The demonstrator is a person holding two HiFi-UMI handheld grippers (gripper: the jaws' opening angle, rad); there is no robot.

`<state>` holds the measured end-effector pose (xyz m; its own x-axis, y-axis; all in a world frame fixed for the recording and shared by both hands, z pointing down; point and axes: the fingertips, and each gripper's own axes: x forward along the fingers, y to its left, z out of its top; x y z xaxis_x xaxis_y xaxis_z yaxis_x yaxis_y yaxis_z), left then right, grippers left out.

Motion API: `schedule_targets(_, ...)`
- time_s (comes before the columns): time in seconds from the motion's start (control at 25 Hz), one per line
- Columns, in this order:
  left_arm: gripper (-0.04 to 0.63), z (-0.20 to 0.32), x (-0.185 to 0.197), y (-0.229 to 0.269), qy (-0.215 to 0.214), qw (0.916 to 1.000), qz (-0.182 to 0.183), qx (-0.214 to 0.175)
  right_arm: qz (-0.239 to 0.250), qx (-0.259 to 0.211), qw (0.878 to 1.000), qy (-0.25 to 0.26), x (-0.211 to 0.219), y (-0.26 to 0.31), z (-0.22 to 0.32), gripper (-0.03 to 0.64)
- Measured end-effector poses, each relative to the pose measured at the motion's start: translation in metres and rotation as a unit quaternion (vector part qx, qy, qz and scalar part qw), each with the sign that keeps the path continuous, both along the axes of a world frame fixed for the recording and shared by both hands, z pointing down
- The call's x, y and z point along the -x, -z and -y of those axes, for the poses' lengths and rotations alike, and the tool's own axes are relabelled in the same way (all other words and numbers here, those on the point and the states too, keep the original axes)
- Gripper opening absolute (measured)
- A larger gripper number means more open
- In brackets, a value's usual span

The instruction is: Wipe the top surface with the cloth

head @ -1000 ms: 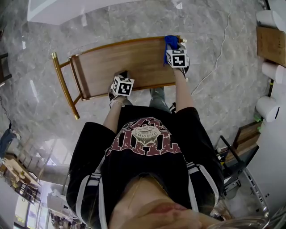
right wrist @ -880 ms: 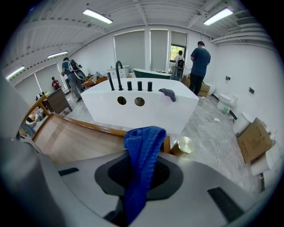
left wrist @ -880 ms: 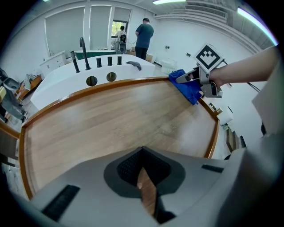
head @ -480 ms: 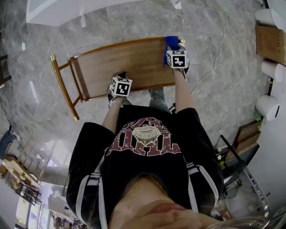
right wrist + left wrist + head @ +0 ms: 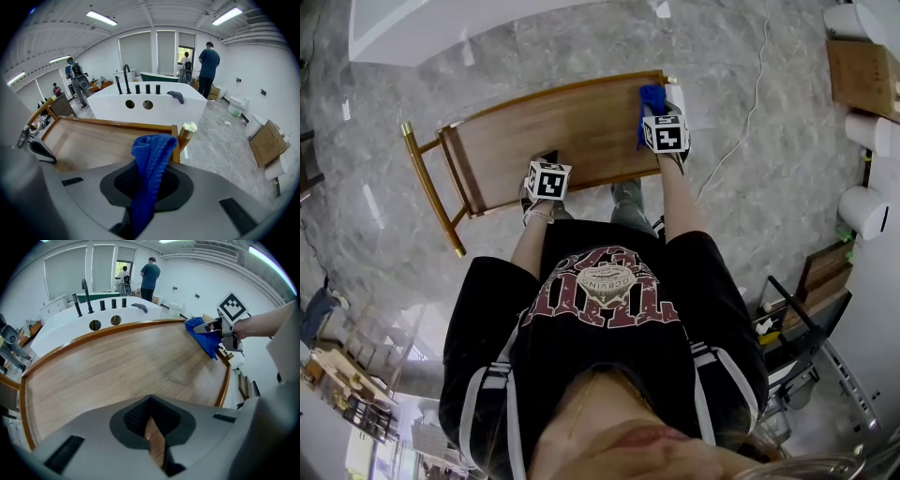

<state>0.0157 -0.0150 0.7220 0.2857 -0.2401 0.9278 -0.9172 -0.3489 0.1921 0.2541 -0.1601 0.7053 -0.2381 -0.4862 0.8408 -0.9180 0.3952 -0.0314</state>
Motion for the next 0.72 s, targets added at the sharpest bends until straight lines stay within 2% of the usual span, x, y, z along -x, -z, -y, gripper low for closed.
schedule_targets(0.32, 0.049, -0.002, -0.004, 0.003, -0.006, 1.0000, 0.007, -0.003, 0.007, 0.002, 1.000, -0.011, -0.011, 0.002, -0.033, 0.055)
schedule_targets(0.72, 0.049, -0.003, -0.003, 0.000, -0.005, 1.0000, 0.005, -0.005, 0.002, -0.007, 1.000, -0.013, -0.010, -0.001, -0.036, 0.055)
